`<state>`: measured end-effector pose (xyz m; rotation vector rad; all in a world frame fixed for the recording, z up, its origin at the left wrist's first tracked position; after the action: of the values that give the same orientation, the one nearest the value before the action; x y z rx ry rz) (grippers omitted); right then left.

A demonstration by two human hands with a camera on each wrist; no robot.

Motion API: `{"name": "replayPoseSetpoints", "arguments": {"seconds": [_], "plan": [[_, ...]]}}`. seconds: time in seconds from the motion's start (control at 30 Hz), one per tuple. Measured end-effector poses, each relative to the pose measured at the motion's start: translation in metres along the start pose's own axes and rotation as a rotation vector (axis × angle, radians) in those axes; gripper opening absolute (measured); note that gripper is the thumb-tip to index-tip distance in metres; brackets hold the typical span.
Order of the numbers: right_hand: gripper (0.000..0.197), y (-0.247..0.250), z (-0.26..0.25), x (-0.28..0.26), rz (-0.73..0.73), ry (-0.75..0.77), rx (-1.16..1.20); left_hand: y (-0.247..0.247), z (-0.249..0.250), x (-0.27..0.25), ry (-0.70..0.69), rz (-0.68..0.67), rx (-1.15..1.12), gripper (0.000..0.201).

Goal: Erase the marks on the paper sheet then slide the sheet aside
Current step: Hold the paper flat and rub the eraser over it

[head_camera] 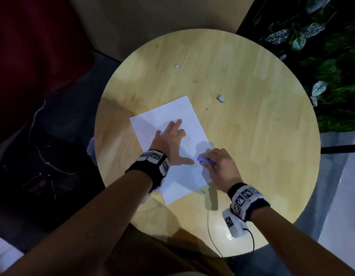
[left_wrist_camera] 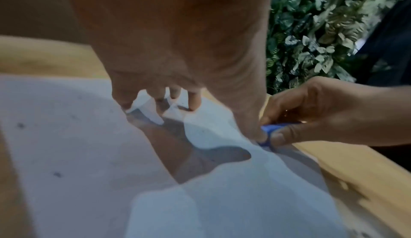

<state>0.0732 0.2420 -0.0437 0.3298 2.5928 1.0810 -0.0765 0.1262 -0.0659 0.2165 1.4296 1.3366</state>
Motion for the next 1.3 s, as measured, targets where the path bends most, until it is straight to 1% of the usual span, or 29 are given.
{"name": "replayPoseSetpoints", "arguments": {"seconds": [0.07,0.13,0.2,0.3,0.37,0.5,0.57,0.6,0.73,0.8,0.87,0.93,1.0,1.07,1.2,1.3], "plan": [[0.015,0.01,0.004,0.012,0.118,-0.043,0.0,-0.005,0.008,0.006,0.032,0.054,-0.017,0.117],[0.014,0.016,0.0,0.034,0.19,-0.025,-0.045,-0.01,0.01,0.008,0.044,0.091,0.0,0.125],[0.013,0.015,-0.008,0.062,0.175,0.02,-0.108,-0.012,0.01,0.01,0.042,0.065,0.008,0.133],[0.013,0.01,-0.018,0.09,0.109,0.067,-0.226,-0.012,0.012,0.011,0.044,0.004,0.027,0.137],[0.014,0.011,-0.016,0.085,0.099,0.095,-0.259,-0.012,0.012,0.012,0.053,0.002,0.014,0.138],[0.015,0.015,-0.006,0.031,0.062,0.179,-0.232,-0.012,0.009,0.012,0.056,0.029,0.006,0.138],[0.015,0.017,-0.006,0.025,0.022,0.205,-0.249,-0.012,0.01,0.013,0.052,0.03,0.002,0.139],[0.014,0.017,-0.007,0.035,0.018,0.201,-0.262,-0.012,0.011,0.014,0.055,0.026,-0.002,0.139],[0.015,0.015,-0.018,0.09,0.089,0.116,-0.281,-0.011,0.011,0.015,0.066,0.01,0.027,0.139],[0.016,0.013,-0.019,0.088,0.083,0.123,-0.28,-0.011,0.011,0.015,0.064,0.009,0.034,0.139],[0.015,0.012,-0.018,0.062,0.069,0.149,-0.25,-0.011,0.011,0.014,0.061,0.019,0.017,0.139],[0.017,0.013,-0.017,0.033,0.035,0.145,-0.218,-0.011,0.01,0.013,0.058,0.033,0.003,0.138],[0.018,0.011,-0.015,0.027,-0.008,0.132,-0.209,-0.01,0.01,0.014,0.057,0.046,0.001,0.138],[0.018,0.01,-0.015,0.045,0.006,0.11,-0.209,-0.009,0.011,0.013,0.05,0.05,-0.004,0.138],[0.015,0.01,-0.021,0.093,0.12,0.045,-0.168,-0.002,0.006,0.02,0.033,0.042,0.01,0.138],[0.016,0.01,-0.019,0.104,0.149,0.031,-0.169,0.006,-0.001,0.032,0.021,0.014,0.037,0.138]]}}
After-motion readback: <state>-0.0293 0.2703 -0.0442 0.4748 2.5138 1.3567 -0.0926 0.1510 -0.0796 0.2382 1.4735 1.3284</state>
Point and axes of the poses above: each hand's wrist, its own x-axis towards the middle knuckle, its own y-axis out of the back of the hand, z = x × y, the point moved 6 cm from there along x, towards the middle knuckle, and after that the axes turned 6 degrees about x, right-handed, at the moved point
